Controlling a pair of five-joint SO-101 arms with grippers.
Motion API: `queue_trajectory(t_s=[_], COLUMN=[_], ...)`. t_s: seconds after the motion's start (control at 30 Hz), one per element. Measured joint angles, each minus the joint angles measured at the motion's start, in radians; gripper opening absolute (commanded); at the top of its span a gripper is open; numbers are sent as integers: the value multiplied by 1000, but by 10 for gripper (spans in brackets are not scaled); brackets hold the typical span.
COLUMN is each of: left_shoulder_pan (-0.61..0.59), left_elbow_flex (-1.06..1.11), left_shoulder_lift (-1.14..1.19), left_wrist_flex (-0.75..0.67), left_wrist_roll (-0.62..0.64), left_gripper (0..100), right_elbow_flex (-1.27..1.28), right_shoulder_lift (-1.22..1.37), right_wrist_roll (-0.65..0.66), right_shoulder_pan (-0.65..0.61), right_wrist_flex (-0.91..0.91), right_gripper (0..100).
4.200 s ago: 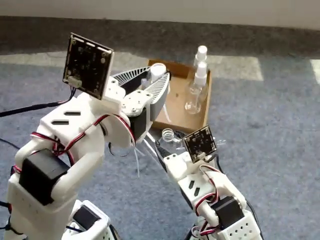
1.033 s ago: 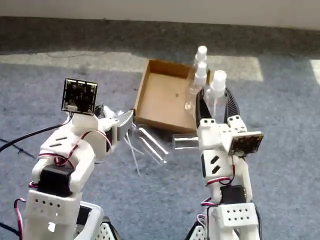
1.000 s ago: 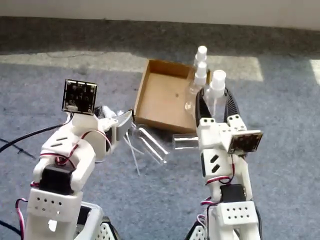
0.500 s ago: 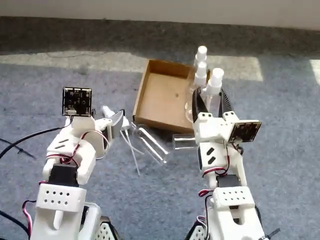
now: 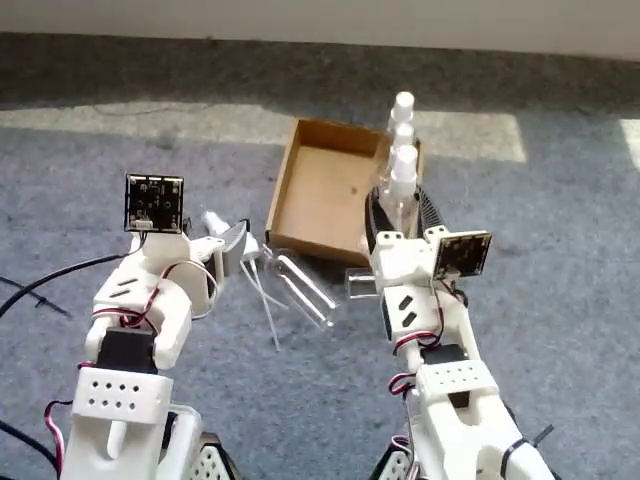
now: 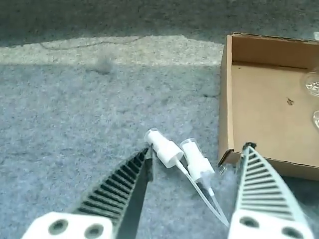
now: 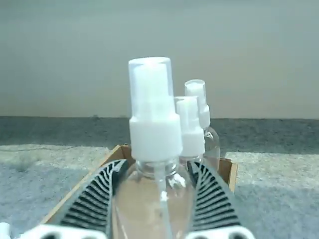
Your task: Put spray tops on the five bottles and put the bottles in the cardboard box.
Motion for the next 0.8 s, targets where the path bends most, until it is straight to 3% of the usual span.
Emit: queue_trajectory(t_s=[0.47,0.8], left_shoulder_pan=[0,0], left_elbow_flex=[0,0], left_shoulder_lift=[0,0], left_wrist_flex=[0,0], left_wrist_roll=[0,0], left_gripper=[260,260], right_elbow_flex=[-28,-38], right_shoulder_lift=[262,338], right_wrist_roll=[63,64], right_shoulder_pan=[-3,18], right_wrist_flex=[-262,-351], right_gripper=[4,4])
